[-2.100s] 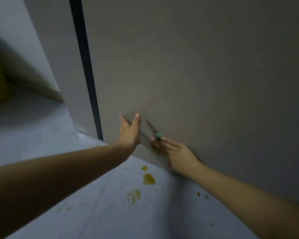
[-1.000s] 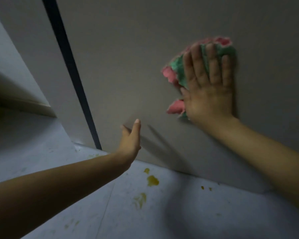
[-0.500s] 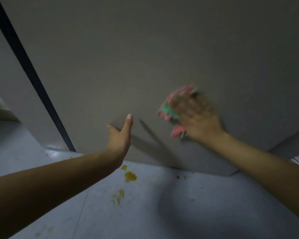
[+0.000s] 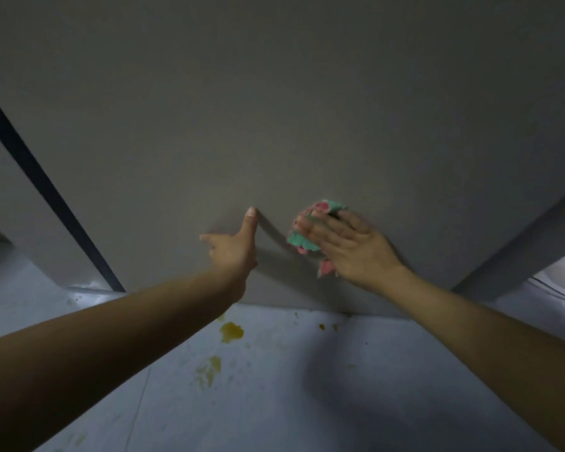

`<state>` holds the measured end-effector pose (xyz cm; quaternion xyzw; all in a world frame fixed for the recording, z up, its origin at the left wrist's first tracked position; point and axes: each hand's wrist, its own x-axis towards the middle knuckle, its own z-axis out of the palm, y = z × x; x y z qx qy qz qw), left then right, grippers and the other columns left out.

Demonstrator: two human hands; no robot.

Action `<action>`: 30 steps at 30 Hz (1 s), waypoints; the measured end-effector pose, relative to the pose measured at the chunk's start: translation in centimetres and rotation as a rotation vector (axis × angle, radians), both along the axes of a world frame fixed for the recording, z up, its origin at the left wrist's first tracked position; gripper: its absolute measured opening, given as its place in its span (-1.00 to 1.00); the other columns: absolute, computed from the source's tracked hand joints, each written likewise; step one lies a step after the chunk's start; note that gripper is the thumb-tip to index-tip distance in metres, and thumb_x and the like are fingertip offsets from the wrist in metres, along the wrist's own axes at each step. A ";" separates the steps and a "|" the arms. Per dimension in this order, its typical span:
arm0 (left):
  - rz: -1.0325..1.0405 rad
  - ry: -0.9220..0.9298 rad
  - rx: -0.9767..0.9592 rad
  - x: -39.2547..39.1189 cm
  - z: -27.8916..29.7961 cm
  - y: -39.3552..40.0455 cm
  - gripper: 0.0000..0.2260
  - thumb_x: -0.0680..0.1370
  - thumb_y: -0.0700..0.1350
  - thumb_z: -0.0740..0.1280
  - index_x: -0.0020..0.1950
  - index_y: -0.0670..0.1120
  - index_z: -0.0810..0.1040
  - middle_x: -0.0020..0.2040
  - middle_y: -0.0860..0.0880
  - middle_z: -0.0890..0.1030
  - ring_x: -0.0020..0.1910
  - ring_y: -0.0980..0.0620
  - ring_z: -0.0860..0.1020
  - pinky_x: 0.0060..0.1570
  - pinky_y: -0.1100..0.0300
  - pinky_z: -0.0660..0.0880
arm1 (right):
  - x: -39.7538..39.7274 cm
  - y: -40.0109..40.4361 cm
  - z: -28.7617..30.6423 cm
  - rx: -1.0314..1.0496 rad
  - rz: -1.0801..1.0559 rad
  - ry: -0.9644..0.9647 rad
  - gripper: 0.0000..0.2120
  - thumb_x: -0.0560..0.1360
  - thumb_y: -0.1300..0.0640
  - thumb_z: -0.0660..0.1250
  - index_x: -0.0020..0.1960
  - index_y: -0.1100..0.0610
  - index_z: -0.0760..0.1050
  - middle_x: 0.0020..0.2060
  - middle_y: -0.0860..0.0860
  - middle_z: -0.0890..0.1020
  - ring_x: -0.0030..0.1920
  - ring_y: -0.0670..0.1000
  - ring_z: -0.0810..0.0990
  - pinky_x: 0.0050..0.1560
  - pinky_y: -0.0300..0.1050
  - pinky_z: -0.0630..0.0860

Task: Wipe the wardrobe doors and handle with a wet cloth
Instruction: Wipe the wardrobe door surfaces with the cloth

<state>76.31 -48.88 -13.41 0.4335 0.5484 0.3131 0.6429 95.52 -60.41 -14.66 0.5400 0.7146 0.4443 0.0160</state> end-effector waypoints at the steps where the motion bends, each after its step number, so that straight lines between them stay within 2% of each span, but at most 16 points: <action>1: 0.012 0.004 -0.005 0.2 0.0 0.0 -0.11 0.41 0.30 0.36 0.56 -0.10 0.07 0.46 -0.12 0.29 0.23 -0.13 0.47 -0.01 0.02 0.61 | 0.2 -0.2 0.8 0.047 0.004 0.025 -0.32 0.52 -0.13 0.22 0.51 0.17 0.14 0.46 0.00 0.26 0.54 0.02 -0.05 0.52 -0.02 -0.08; 2: 0.017 0.005 -0.010 0.3 0.0 0.1 -0.12 0.41 0.30 0.36 0.56 -0.09 0.09 0.46 -0.12 0.29 0.25 -0.14 0.46 -0.01 0.02 0.61 | 0.2 -0.1 2.2 0.109 -0.021 0.045 -0.32 0.56 -0.15 0.12 0.54 0.19 0.06 0.48 0.04 0.27 0.54 0.09 -0.02 0.52 0.02 -0.12; 4: 0.018 0.007 -0.009 0.3 -0.1 0.2 -0.13 0.41 0.29 0.36 0.56 -0.09 0.10 0.46 -0.11 0.29 0.23 -0.12 0.47 0.00 0.01 0.61 | -0.3 0.7 6.0 0.305 -0.123 0.095 -0.27 0.53 -0.15 0.09 0.54 0.24 0.01 0.44 0.16 0.30 0.47 0.26 0.15 0.49 0.14 -0.11; 7: 0.023 -0.001 0.003 0.5 -0.6 0.4 -0.13 0.42 0.29 0.36 0.56 -0.08 0.07 0.48 -0.08 0.25 0.25 -0.11 0.46 0.00 0.00 0.60 | -1.8 2.2 11.7 0.642 -0.294 0.289 -0.42 0.58 -0.01 0.15 0.48 0.30 0.19 0.41 0.27 0.34 0.40 0.36 0.28 0.44 0.14 0.02; 9: 0.023 -0.010 -0.005 0.5 -0.7 0.4 -0.13 0.43 0.29 0.35 0.57 -0.07 0.05 0.49 -0.07 0.24 0.20 -0.10 0.49 0.03 -0.01 0.60 | -3.0 3.2 13.5 0.711 -0.350 0.339 -0.42 0.57 0.00 0.17 0.48 0.29 0.20 0.42 0.26 0.32 0.41 0.36 0.26 0.44 0.18 0.02; 11: 0.018 -0.022 -0.009 0.5 -0.8 0.5 -0.13 0.42 0.30 0.35 0.57 -0.04 0.05 0.48 -0.07 0.26 -0.02 -0.01 0.55 0.05 -0.01 0.59 | -3.3 3.8 12.2 0.580 -0.304 0.232 -0.30 0.49 -0.07 0.25 0.51 0.24 0.14 0.44 0.22 0.32 0.43 0.32 0.24 0.44 0.20 -0.03; 12: 0.013 -0.029 -0.014 0.4 -0.8 0.5 -0.13 0.41 0.30 0.36 0.56 -0.03 0.06 0.48 -0.07 0.27 -0.07 0.01 0.55 0.03 0.01 0.59 | -2.8 3.8 10.0 0.459 -0.267 0.167 -0.15 0.41 -0.13 0.33 0.53 0.21 0.06 0.45 0.20 0.28 0.46 0.30 0.16 0.46 0.20 -0.13; 14: 0.013 -0.024 -0.015 0.3 -0.7 0.7 -0.10 0.39 0.32 0.38 0.56 -0.03 0.07 0.47 -0.08 0.28 0.06 -0.06 0.54 -0.05 0.04 0.62 | -1.8 2.9 4.4 0.175 -0.148 0.067 0.04 0.30 -0.11 0.46 0.56 0.20 -0.05 0.46 0.13 0.24 0.53 0.21 -0.12 0.49 0.12 -0.27; 16: 0.019 -0.026 -0.021 0.3 -0.5 0.7 -0.07 0.38 0.31 0.39 0.56 -0.06 0.04 0.46 -0.11 0.27 0.20 -0.13 0.50 -0.12 0.06 0.63 | -0.8 1.0 -0.2 -0.009 -0.035 -0.031 -0.09 0.29 0.11 0.47 0.53 0.18 0.12 0.46 0.02 0.29 0.54 0.05 -0.15 0.52 0.01 -0.19; 18: 0.016 -0.037 -0.026 0.3 -0.3 0.6 -0.05 0.38 0.30 0.40 0.56 -0.08 0.00 0.46 -0.13 0.26 0.24 -0.16 0.47 -0.15 0.07 0.63 | 0.4 -0.7 -1.6 -0.094 -0.022 -0.084 -0.21 0.32 0.14 0.41 0.50 0.14 0.21 0.44 -0.05 0.26 0.54 -0.03 -0.09 0.53 -0.07 -0.11; 20: 0.012 -0.045 -0.042 0.2 -0.1 0.5 -0.06 0.41 0.27 0.39 0.56 -0.12 -0.03 0.46 -0.14 0.25 0.23 -0.15 0.47 -0.03 0.02 0.62 | 1.3 -1.5 -0.8 -0.062 -0.054 -0.039 -0.23 0.40 0.07 0.36 0.53 0.13 0.12 0.45 -0.03 0.25 0.54 0.00 -0.04 0.52 -0.06 -0.11; 23: -0.002 -0.038 -0.021 0.1 0.3 0.5 -0.09 0.43 0.25 0.38 0.56 -0.13 -0.02 0.48 -0.11 0.20 0.19 -0.13 0.48 0.04 0.00 0.59 | 0.4 -0.2 3.0 0.231 -0.157 0.049 -0.12 0.41 -0.15 0.20 0.56 0.18 -0.12 0.47 0.10 0.26 0.47 0.20 0.03 0.49 0.03 -0.20; 24: -0.001 -0.032 -0.020 0.1 0.2 0.5 -0.09 0.44 0.25 0.37 0.57 -0.12 -0.04 0.48 -0.11 0.20 0.18 -0.12 0.48 0.05 0.00 0.59 | -0.4 0.7 4.1 0.331 -0.192 0.112 -0.13 0.42 -0.19 0.17 0.56 0.21 -0.06 0.43 0.16 0.30 0.43 0.27 0.08 0.47 0.04 -0.22; 26: 0.002 -0.016 -0.002 0.1 -0.2 0.1 -0.08 0.45 0.24 0.36 0.57 -0.09 -0.11 0.50 -0.10 0.18 0.22 -0.10 0.47 0.07 0.01 0.58 | -1.7 2.3 5.6 0.516 -0.224 0.196 -0.33 0.50 -0.08 0.19 0.48 0.24 0.14 0.37 0.20 0.40 0.36 0.29 0.22 0.46 0.05 -0.20; 28: -0.011 0.004 0.023 0.0 -0.7 -0.4 -0.06 0.48 0.23 0.34 0.55 -0.04 -0.26 0.54 -0.08 0.12 0.26 -0.10 0.45 0.16 -0.03 0.53 | -1.9 3.2 5.3 0.497 -0.201 0.192 -0.37 0.51 -0.02 0.21 0.49 0.21 0.14 0.39 0.17 0.36 0.39 0.27 0.18 0.46 0.04 -0.26; 30: -0.021 -0.002 0.047 -0.2 -1.8 -0.8 -0.06 0.49 0.23 0.32 0.53 0.02 -0.32 0.56 -0.07 0.06 0.32 -0.11 0.41 0.26 -0.09 0.44 | -1.6 3.4 2.6 0.311 -0.112 0.124 -0.21 0.46 -0.08 0.19 0.56 0.18 -0.02 0.42 0.10 0.24 0.49 0.22 -0.01 0.48 0.04 -0.33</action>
